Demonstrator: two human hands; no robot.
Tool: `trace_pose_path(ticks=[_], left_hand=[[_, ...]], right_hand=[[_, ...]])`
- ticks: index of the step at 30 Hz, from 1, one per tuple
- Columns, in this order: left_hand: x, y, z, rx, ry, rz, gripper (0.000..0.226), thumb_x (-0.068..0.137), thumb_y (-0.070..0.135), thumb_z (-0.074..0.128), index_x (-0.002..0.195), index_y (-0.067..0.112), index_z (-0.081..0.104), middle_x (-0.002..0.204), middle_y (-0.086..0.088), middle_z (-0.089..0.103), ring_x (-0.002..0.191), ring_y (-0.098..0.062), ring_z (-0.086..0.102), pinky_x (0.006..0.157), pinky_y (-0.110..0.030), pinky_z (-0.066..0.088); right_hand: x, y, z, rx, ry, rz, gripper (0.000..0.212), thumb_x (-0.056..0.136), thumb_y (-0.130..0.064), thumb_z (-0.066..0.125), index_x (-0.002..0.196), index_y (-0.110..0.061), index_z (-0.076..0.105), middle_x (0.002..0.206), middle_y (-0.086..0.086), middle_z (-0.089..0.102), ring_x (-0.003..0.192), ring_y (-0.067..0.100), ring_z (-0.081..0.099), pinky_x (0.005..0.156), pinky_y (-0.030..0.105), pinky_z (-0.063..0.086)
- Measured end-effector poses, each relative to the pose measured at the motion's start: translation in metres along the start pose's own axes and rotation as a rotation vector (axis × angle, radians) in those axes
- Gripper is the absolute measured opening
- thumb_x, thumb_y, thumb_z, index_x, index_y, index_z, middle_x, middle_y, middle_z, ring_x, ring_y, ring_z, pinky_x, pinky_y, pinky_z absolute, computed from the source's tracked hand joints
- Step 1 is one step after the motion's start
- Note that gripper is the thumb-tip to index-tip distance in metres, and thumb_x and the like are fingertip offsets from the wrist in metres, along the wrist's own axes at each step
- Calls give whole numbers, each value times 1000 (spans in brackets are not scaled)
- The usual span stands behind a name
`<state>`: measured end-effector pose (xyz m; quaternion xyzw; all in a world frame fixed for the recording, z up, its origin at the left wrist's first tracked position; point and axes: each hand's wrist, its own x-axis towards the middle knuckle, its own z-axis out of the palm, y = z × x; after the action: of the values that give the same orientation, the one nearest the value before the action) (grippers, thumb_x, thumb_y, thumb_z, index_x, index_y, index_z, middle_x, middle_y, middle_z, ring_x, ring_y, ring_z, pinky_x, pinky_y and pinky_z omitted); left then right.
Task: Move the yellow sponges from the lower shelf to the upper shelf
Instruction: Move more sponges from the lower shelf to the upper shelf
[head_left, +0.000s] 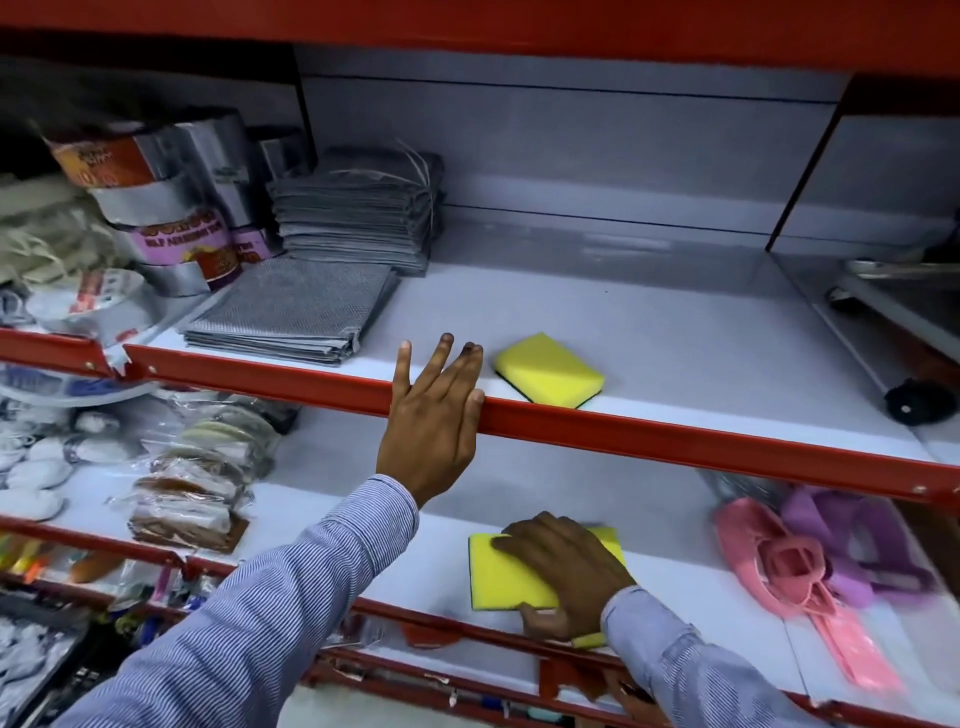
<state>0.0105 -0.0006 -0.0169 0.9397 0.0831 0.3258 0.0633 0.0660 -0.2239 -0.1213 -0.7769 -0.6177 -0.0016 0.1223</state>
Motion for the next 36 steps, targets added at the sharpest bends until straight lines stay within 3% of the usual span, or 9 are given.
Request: trace_pose_path(ticks=[5,9,14,18,20,22,26,30,36], left_hand=[[0,-2,2,10,11,7,54,105,34,18,149,15,45,153,2,51,154,-17,29,128,-55,8],[-1,-1,2,23,22,21,53,106,33,19,148,15,46,153,3,51,153,-16,29,128,-56,9],[-1,0,1,27,21,17,54,105,34,18,147,16,48,152,3,53,153,-15,29,128,-56,9],[-1,0,0,34,17,20,53,105,33,21,147,16,47,152,4,52,153,-14,28,129,-53,6],[-1,0,-1,38,22,20,54,105,34,20,147,16,48,152,3,53,153,-15,29,129,-52,5],[1,0,-1,47,22,21,54,105,34,19,146,15,49,151,3,54,152,-16,31,129,-53,7],[0,0,1,34,37,18,53,105,32,21,145,14,50,149,2,56,152,-18,34,128,-55,9],[1,2,1,21,49,13,50,104,29,25,144,13,51,148,0,57,151,-19,34,128,-56,7],[1,1,1,22,34,10,50,105,30,23,144,14,50,149,1,56,152,-18,32,128,-56,6]], right_hand=[[-1,-17,-94,-33,588,-277,62,68,-41,63,126,-18,58,121,12,67,100,31,64,84,35,49],[15,-4,-163,-198,861,-14,59,72,-40,62,125,-15,61,121,13,66,103,33,61,87,41,48],[29,50,-199,-222,539,772,65,76,-52,59,136,-28,50,129,7,59,115,35,50,91,45,45],[26,73,-197,-16,148,914,67,82,-57,63,142,-35,42,147,3,48,134,32,42,106,48,37],[23,72,-194,-10,223,862,67,83,-58,62,143,-37,42,153,0,41,138,29,39,109,48,38],[14,59,-192,-43,553,665,56,85,-47,62,136,-29,53,147,2,49,133,26,44,107,47,43],[-31,25,-156,-174,1011,53,17,78,-4,66,92,-12,69,94,12,72,88,28,63,81,37,48],[-61,28,-69,-220,636,227,10,77,-17,64,86,-16,70,87,2,67,79,27,63,67,37,49],[-60,26,50,87,-208,1174,98,62,-81,57,131,-13,40,128,9,49,122,33,47,95,46,45]])
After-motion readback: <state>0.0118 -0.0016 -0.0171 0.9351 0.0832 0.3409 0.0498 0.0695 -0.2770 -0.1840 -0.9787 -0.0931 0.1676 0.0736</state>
